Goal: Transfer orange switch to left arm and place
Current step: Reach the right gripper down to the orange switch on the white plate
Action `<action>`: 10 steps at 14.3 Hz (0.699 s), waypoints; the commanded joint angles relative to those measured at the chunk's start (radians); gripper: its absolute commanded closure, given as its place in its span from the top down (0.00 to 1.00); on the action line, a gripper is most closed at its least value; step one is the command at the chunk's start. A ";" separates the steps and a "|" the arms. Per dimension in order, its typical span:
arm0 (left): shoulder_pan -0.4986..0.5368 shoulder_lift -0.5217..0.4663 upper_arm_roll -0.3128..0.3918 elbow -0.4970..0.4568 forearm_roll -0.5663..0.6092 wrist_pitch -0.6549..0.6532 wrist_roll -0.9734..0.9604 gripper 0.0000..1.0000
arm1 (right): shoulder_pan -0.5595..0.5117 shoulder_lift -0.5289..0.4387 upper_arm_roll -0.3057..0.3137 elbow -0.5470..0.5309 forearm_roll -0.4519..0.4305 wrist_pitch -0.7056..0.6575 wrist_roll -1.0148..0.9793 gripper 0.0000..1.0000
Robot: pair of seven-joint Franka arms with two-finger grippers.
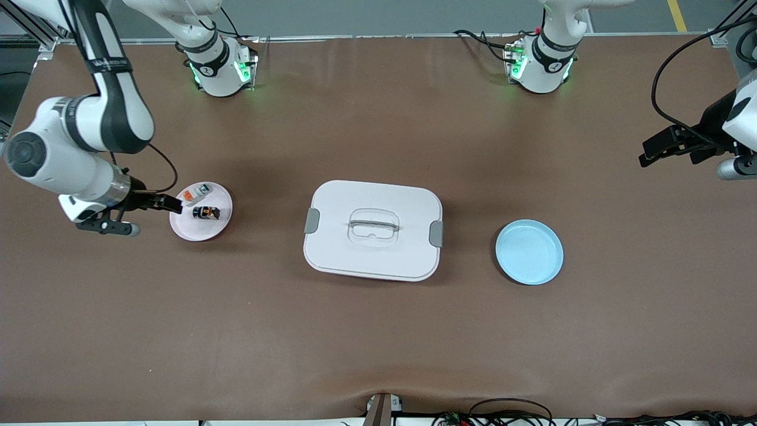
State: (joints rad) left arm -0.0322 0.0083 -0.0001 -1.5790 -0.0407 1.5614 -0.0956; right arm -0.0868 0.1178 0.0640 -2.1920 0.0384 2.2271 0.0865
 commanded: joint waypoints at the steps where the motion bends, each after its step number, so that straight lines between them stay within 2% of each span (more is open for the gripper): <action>1: -0.002 0.007 -0.003 0.027 0.013 -0.021 -0.007 1.00 | 0.009 -0.059 -0.003 -0.124 0.011 0.104 0.013 1.00; 5: -0.002 0.009 -0.003 0.025 0.013 -0.023 -0.007 1.00 | 0.018 -0.049 0.000 -0.248 0.011 0.305 0.015 1.00; 10: 0.000 0.013 -0.003 0.024 0.013 -0.023 -0.012 1.00 | 0.093 -0.003 -0.003 -0.261 0.011 0.394 0.013 1.00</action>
State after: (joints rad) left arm -0.0321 0.0086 -0.0001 -1.5777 -0.0407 1.5608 -0.0957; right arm -0.0394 0.1051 0.0650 -2.4397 0.0385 2.5803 0.0886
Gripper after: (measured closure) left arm 0.000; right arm 0.000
